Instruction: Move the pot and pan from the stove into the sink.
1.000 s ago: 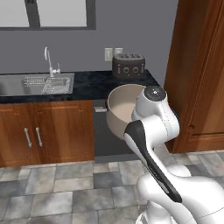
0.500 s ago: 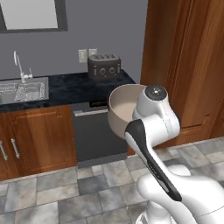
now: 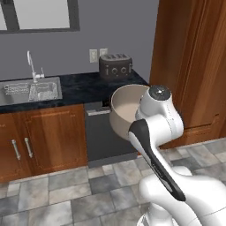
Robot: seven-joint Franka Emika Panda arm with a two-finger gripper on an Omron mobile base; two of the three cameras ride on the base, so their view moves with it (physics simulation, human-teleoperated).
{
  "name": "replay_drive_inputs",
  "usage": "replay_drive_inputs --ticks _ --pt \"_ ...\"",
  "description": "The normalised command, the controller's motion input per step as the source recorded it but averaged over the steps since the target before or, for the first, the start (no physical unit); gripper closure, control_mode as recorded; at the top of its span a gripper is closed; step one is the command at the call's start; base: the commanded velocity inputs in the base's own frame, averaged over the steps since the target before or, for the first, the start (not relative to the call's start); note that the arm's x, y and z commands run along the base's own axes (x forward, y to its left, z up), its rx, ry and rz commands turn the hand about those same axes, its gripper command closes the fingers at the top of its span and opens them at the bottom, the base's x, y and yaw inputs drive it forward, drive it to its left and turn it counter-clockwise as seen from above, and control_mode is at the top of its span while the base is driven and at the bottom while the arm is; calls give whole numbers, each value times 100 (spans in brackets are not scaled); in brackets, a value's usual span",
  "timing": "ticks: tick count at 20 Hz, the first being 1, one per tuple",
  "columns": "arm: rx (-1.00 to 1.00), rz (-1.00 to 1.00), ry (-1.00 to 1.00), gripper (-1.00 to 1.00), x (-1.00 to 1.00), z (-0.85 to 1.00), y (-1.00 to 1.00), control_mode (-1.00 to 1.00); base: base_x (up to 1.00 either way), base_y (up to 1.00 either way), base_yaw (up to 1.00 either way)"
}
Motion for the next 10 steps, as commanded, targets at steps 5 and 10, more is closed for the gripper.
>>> replay_drive_inputs --ticks 5,10 --pt "0 0 0 100 0 0 0 100 0 94 -3" --pt "0 0 0 100 0 0 0 100 0 97 -4"
